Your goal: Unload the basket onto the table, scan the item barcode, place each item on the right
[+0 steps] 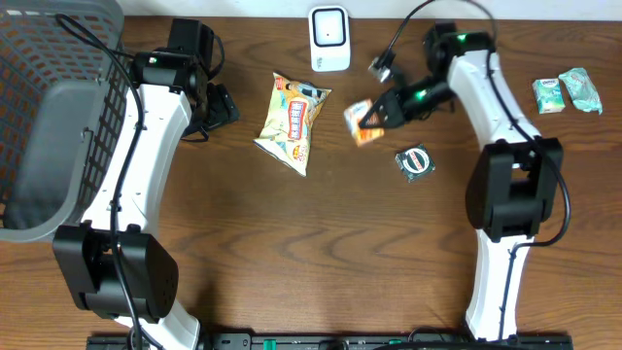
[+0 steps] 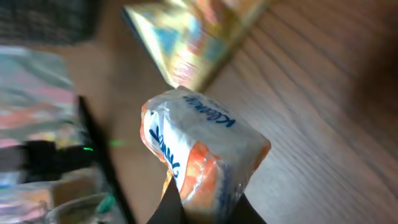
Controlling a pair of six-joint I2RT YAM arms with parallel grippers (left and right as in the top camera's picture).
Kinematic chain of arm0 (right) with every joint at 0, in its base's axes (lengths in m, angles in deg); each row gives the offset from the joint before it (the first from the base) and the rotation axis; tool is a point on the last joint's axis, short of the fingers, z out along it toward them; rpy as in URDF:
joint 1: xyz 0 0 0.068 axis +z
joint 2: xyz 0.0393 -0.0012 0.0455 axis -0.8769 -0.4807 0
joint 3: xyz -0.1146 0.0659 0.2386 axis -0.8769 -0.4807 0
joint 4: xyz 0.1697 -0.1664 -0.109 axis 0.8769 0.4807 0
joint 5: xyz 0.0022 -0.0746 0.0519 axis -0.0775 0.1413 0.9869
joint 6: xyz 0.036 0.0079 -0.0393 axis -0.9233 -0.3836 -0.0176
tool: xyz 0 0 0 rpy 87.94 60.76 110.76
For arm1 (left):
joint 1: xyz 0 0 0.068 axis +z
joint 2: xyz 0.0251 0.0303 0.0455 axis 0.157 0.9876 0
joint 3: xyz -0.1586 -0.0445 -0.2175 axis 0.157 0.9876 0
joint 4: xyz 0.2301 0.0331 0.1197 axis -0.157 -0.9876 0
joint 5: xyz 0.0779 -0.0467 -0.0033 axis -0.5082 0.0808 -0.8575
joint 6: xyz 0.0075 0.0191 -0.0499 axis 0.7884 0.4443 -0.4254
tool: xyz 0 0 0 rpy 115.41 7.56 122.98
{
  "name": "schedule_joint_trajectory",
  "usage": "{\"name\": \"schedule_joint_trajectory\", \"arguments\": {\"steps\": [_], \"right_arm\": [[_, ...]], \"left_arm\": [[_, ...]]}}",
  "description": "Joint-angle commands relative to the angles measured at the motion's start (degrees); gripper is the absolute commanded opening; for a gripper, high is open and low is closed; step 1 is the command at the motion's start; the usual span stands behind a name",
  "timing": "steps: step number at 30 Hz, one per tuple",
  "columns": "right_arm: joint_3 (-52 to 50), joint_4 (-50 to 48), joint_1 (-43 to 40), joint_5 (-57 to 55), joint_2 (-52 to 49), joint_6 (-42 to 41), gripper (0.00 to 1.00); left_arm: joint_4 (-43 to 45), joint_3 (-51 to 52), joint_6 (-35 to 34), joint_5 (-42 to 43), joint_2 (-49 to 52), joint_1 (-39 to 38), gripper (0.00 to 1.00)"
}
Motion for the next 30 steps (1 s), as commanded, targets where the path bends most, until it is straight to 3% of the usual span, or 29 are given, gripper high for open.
{"name": "schedule_joint_trajectory", "arguments": {"steps": [1,5,9,11,15,17,19,24,30], "right_arm": [[-6.5,-5.8,3.9,-13.0,0.0,-7.0,0.01],[-13.0,-12.7,6.6,-18.4,0.0,-12.1,0.01],[-13.3,-13.6,7.7,-25.2,0.0,-15.3,0.18],[-11.9,-12.6,7.7,-31.1,0.0,-18.7,0.18],[-2.3,-3.0,7.3,-34.7,0.0,-20.4,0.38],[1.4,0.8,7.6,-34.7,0.0,-20.3,0.53],[2.1,2.9,8.4,-34.7,0.0,-19.3,0.59],[-2.8,0.4,10.1,-37.0,0.0,-18.7,0.55],[-9.0,-5.3,10.3,-37.1,0.0,-19.6,0.34]], "left_arm": [[-0.2,-0.2,1.0,-0.7,-0.3,0.2,0.98],[-0.2,-0.2,1.0,-0.7,-0.3,0.2,0.98],[-0.2,-0.2,1.0,-0.7,-0.3,0.2,0.98],[-0.2,-0.2,1.0,-0.7,-0.3,0.2,0.98],[-0.2,-0.2,1.0,-0.7,-0.3,0.2,0.98],[-0.2,-0.2,1.0,-0.7,-0.3,0.2,0.98],[-0.2,-0.2,1.0,-0.7,-0.3,0.2,0.98],[-0.2,-0.2,1.0,-0.7,-0.3,0.2,0.98],[-0.2,-0.2,1.0,-0.7,-0.3,0.2,0.98]]}}
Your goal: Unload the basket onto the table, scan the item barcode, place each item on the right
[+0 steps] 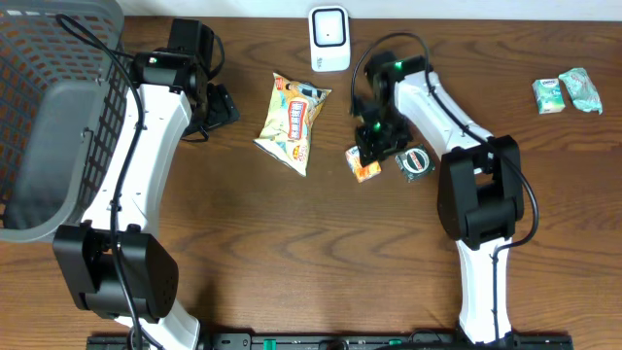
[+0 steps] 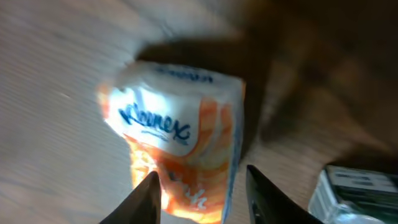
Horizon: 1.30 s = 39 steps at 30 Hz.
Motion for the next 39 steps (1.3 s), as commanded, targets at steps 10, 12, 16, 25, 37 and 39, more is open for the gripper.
{"name": "schedule_joint_trajectory", "arguments": {"steps": [10,12,16,25,37,39], "right_arm": [[-2.0,-8.0,0.1,-3.6,0.0,1.7,0.01],[-2.0,-8.7,0.1,-0.6,0.0,4.9,0.01],[-2.0,-8.4,-0.8,14.1,0.0,10.0,0.01],[-2.0,-7.9,-10.3,56.4,0.0,20.2,0.01],[-2.0,-8.3,-17.9,78.1,0.0,25.1,0.01],[-2.0,-7.9,-17.0,78.1,0.0,25.1,0.01]], "left_arm": [[-0.2,-0.2,1.0,-0.7,-0.3,0.2,0.98],[-0.2,-0.2,1.0,-0.7,-0.3,0.2,0.98],[-0.2,-0.2,1.0,-0.7,-0.3,0.2,0.98],[-0.2,-0.2,1.0,-0.7,-0.3,0.2,0.98],[-0.2,-0.2,1.0,-0.7,-0.3,0.2,0.98],[-0.2,-0.2,1.0,-0.7,-0.3,0.2,0.98]]}}
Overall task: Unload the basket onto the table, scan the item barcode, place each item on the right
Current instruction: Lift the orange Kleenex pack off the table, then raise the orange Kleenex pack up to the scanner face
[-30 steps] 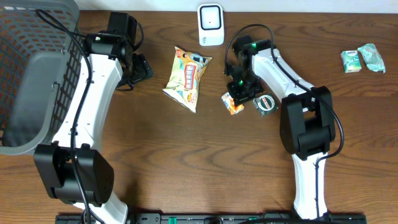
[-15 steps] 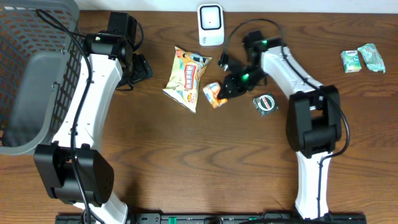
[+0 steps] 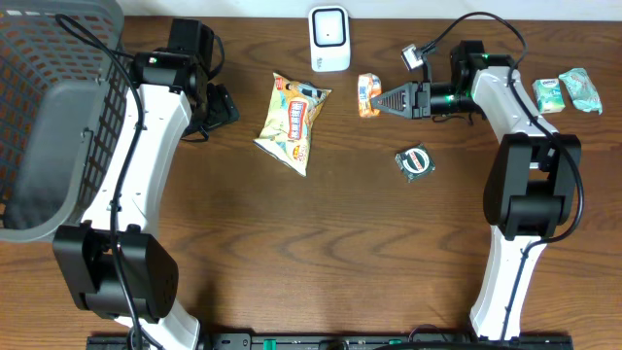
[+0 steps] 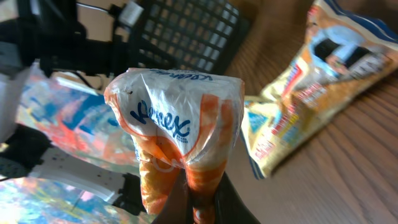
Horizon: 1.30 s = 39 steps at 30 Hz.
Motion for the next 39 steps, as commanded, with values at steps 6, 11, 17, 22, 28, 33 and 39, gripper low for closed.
{"name": "schedule_joint_trajectory", "arguments": {"steps": [6,11,17,22,28,33,39], "right_arm": [[-0.3,-1.4,3.4,4.8,-0.3,2.1,0.01],[-0.3,-1.3,4.0,3.6,-0.3,2.1,0.01],[-0.3,-1.3,4.2,-0.2,-0.3,1.2,0.01],[-0.3,-1.5,4.9,-3.5,-0.3,0.2,0.01],[-0.3,-3.3,5.7,-23.0,-0.3,-8.3,0.01],[1.3,-4.6,9.0,-55.1,-0.2,-18.7,0.01],[9.3,-9.5,13.5,-89.4,-0.2,-21.4,0.01]], "left_arm": [[-0.2,-0.2,1.0,-0.7,-0.3,0.2,0.98],[-0.2,-0.2,1.0,-0.7,-0.3,0.2,0.98],[-0.2,-0.2,1.0,-0.7,-0.3,0.2,0.98],[-0.2,-0.2,1.0,-0.7,-0.3,0.2,0.97],[-0.2,-0.2,1.0,-0.7,-0.3,0.2,0.98],[-0.2,-0.2,1.0,-0.7,-0.3,0.2,0.98],[-0.2,-0.2,1.0,-0.7,-0.3,0.2,0.98]]}}
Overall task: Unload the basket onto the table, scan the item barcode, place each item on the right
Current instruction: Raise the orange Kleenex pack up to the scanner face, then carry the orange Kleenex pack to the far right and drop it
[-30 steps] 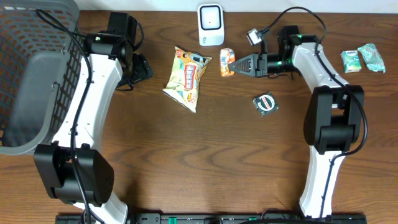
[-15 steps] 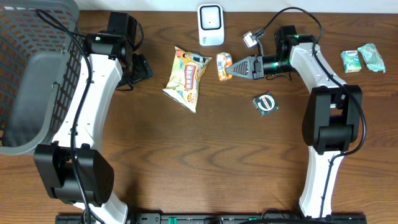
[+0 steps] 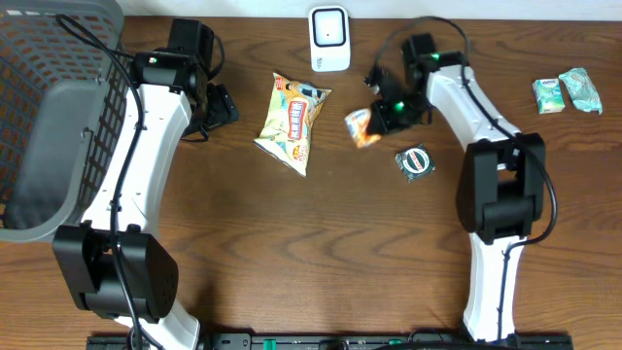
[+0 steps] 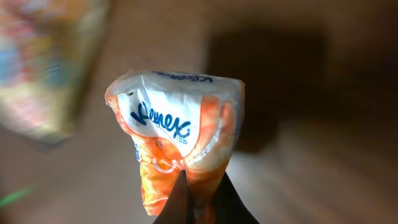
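An orange-and-white Kleenex tissue pack [image 4: 177, 134] fills the right wrist view, pinched at its lower end by my right gripper [image 4: 202, 199], which is shut on it. From overhead the tissue pack [image 3: 361, 126] hangs over the table below and to the right of the white barcode scanner [image 3: 329, 39] at the back edge. My right gripper [image 3: 379, 119] holds it from the right. My left gripper [image 3: 222, 105] rests at the left near the basket; its jaws are too dark to read.
A yellow snack bag [image 3: 292, 122] lies left of the tissue pack. A small round green-and-black item [image 3: 415, 161] sits to its lower right. Green packets [image 3: 567, 92] lie far right. A grey mesh basket [image 3: 53, 117] stands at the left edge.
My right gripper has carried the tissue pack from just right of the scanner to a spot lower down, beside the snack bag. The arm has swung so the gripper points down-left. The left arm is unchanged.
The right gripper held the tissue pack right of the snack bag. Then the pack was lower on the table with the fingers spread around it. Then it was gripped again and held up near the scanner. Now it is held lower, below and right of the scanner.
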Controlling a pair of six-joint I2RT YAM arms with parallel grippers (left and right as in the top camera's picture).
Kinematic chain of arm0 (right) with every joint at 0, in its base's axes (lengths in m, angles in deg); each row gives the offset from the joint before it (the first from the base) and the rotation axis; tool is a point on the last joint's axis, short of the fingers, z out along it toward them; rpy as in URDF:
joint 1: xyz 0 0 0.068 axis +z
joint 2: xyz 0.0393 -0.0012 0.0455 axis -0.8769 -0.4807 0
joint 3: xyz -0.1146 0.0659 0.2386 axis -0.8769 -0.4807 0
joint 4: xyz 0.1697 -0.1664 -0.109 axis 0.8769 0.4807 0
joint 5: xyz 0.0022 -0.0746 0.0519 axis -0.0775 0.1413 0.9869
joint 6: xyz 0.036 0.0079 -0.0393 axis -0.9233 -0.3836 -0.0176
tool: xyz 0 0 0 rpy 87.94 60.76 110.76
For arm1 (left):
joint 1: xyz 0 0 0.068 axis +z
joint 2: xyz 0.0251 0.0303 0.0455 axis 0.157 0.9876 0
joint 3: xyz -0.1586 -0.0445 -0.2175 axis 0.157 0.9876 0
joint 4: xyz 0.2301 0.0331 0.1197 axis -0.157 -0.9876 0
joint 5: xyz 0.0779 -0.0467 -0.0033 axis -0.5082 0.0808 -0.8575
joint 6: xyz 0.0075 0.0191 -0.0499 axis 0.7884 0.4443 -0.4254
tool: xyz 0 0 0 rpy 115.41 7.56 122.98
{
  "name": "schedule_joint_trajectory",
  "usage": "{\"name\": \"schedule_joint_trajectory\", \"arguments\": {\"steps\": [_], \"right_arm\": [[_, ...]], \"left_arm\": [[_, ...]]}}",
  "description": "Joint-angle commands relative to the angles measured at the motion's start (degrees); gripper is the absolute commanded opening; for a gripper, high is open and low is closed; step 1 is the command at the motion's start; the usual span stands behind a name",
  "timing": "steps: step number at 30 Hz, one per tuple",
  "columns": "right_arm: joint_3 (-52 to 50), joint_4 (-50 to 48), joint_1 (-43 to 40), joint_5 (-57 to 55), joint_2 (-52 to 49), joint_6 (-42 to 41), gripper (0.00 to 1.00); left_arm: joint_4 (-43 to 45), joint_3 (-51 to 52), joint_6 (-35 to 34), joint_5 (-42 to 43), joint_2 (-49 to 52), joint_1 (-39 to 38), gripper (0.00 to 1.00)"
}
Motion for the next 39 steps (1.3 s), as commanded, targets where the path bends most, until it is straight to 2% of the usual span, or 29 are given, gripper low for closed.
{"name": "schedule_joint_trajectory", "arguments": {"steps": [1,4,6,9,10,17,22,25,33,39], "right_arm": [[5.7,-6.3,3.2,-31.1,0.0,-1.1,0.01],[6.0,-16.4,6.3,-44.9,-0.1,8.5,0.01],[6.0,-24.7,7.8,-47.3,-0.5,14.4,0.01],[6.0,-35.8,8.9,-47.1,-0.7,16.0,0.01],[6.0,-38.6,9.2,-46.7,-0.7,16.9,0.01],[6.0,-55.2,9.7,-28.9,-1.3,38.5,0.01],[6.0,-58.9,10.3,-28.5,-4.2,47.3,0.01],[6.0,-59.1,10.7,-30.5,-6.7,50.2,0.01],[6.1,-64.1,11.5,-37.1,-9.1,50.5,0.01],[6.1,-67.8,11.3,-48.5,-8.0,50.2,0.01]], "left_arm": [[-0.2,-0.2,1.0,-0.7,-0.3,0.2,0.97],[-0.2,-0.2,1.0,-0.7,-0.3,0.2,0.98],[-0.2,-0.2,1.0,-0.7,-0.3,0.2,0.98],[-0.2,-0.2,1.0,-0.7,-0.3,0.2,0.97],[-0.2,-0.2,1.0,-0.7,-0.3,0.2,0.98],[-0.2,-0.2,1.0,-0.7,-0.3,0.2,0.98],[-0.2,-0.2,1.0,-0.7,-0.3,0.2,0.98],[-0.2,-0.2,1.0,-0.7,-0.3,0.2,0.98],[-0.2,-0.2,1.0,-0.7,-0.3,0.2,0.98],[-0.2,-0.2,1.0,-0.7,-0.3,0.2,0.98]]}}
